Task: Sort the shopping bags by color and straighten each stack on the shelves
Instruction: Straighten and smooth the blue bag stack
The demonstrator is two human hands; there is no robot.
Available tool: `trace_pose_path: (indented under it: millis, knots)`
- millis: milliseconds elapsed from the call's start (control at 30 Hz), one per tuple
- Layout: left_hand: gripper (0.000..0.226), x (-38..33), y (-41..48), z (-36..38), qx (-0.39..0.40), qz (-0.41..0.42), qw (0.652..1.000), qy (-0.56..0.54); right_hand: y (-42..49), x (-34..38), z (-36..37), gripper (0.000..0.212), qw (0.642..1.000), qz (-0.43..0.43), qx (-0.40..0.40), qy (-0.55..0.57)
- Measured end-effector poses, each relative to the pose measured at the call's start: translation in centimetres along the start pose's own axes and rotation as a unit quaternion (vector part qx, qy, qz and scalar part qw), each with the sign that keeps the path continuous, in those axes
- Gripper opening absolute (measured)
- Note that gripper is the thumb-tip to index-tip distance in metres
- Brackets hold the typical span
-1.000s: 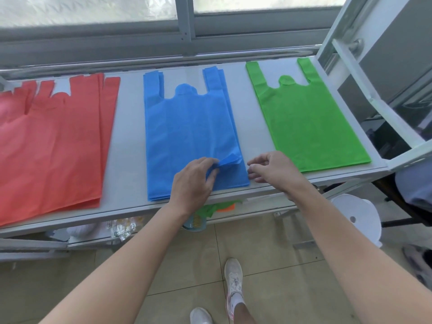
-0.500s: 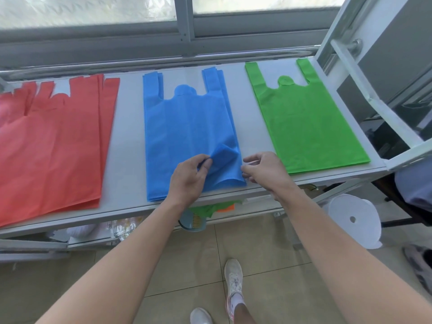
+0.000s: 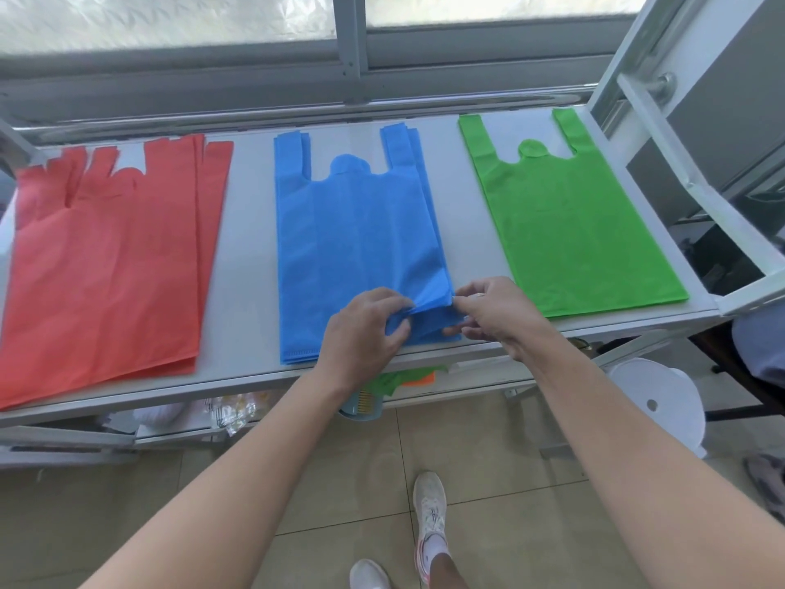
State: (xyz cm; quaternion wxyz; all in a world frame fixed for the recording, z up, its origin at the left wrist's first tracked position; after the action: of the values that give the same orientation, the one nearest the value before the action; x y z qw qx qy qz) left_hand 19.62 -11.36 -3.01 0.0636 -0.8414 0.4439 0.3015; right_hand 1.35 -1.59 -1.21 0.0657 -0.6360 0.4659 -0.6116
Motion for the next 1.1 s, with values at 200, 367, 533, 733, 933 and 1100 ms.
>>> trace_pose_path:
  millis: [200, 367, 533, 733, 933, 1100]
  knots:
    - [0.022, -0.4, -1.0, 0.9, -0.028, 0.065, 0.993, 0.098, -0.1, -0.2, 0.1, 0.022, 0.999, 0.008, 0.008, 0.033]
    - [0.024, -0.8, -1.4, 2.0, -0.07, 0.061, 0.991, 0.097, 0.4, -0.4, 0.0, 0.009, 0.996, -0.074, -0.017, -0.05]
    - [0.031, -0.5, -1.6, 2.8, -0.068, 0.096, 0.988, 0.101, 0.9, -0.1, -0.1, 0.048, 0.999, -0.025, 0.021, -0.014]
    - [0.032, 0.8, -2.6, 2.3, -0.047, 0.136, 0.982, 0.121, 1.1, -0.1, 0.0, 0.02, 0.996, -0.06, 0.004, -0.067]
    - [0.044, 1.6, -2.9, 2.2, -0.022, 0.155, 0.98, 0.126, 1.3, -0.1, -0.2, 0.023, 0.997, -0.055, 0.017, -0.049]
    - [0.05, 1.7, -2.9, 2.3, -0.025, 0.153, 0.982, 0.107, 1.3, -0.1, -0.2, 0.026, 0.997, -0.049, 0.05, -0.017]
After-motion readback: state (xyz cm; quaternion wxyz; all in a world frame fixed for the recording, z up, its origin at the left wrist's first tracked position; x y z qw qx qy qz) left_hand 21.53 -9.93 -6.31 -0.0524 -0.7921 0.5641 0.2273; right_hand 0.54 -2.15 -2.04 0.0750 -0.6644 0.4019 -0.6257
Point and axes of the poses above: each hand's wrist, its own y-axis towards the middle knuckle, its own z-axis out of the palm, x = y × z, the point moved 2 cm from there along y, towards the middle knuckle, and after that the axes turned 4 degrees about z, right-handed, at the moved point
